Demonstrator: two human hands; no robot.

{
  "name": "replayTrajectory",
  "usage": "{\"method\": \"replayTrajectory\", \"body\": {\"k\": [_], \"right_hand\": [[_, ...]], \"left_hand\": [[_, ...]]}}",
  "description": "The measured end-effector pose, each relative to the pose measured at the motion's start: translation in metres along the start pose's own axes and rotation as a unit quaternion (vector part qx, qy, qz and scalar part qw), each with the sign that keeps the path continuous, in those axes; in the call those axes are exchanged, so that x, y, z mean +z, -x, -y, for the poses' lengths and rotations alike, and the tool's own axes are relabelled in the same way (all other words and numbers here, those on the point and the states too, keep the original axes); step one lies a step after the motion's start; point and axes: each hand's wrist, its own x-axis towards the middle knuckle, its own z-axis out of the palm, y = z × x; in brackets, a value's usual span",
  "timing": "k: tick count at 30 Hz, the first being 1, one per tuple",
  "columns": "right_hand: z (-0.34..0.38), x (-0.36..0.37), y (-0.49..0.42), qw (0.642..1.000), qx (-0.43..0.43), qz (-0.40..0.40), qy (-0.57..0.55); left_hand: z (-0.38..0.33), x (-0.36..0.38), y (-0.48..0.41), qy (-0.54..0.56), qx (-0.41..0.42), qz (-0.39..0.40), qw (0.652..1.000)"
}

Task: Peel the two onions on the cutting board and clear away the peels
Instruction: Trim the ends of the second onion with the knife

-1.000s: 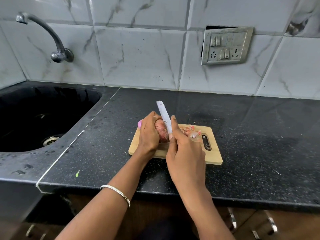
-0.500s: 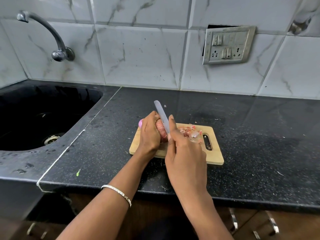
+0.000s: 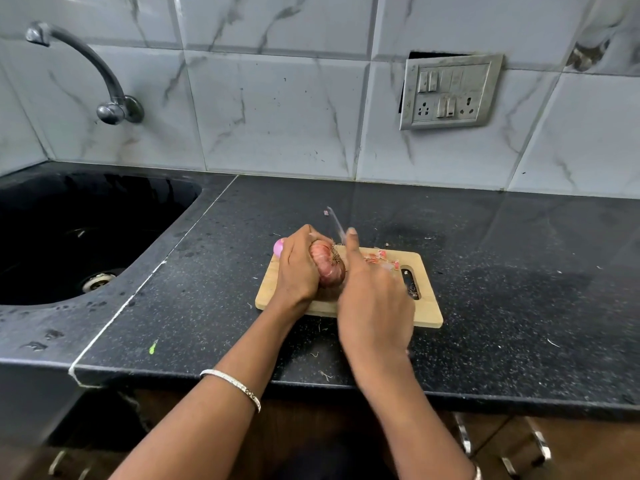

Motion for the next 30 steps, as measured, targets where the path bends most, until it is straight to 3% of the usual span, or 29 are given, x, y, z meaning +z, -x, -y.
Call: {"method": "replayTrajectory", "body": {"k": [3,8,12,18,30], "right_hand": [[-0.016,-0.007,-0.005,0.999,0.018,-0.035,-0.026],[-0.016,-0.011,0.011,0.993,-0.060,-0.053,-0.086],[-0.010,-0.004,0.019,0.993,-0.059,-0.039,-0.097],[-0.010,0.006,0.022,0.995,-0.064,-0.080,-0.001],[-0.001,0.009,0.020,0.990,-0.080,-0.111,0.033]], "left_hand": [[0.002,-0.001,-0.005,0.007,-0.026,-0.012,1.000],[-0.005,0.000,-0.001,0.023,-0.043,-0.020,0.999],[-0.006,0.000,0.001,0.040,-0.062,-0.015,0.997],[-0.001,-0.001,-0.001,0.041,-0.082,-0.025,0.996],[-0.012,-0.001,0.005,0.052,-0.087,-0.047,0.994]]}}
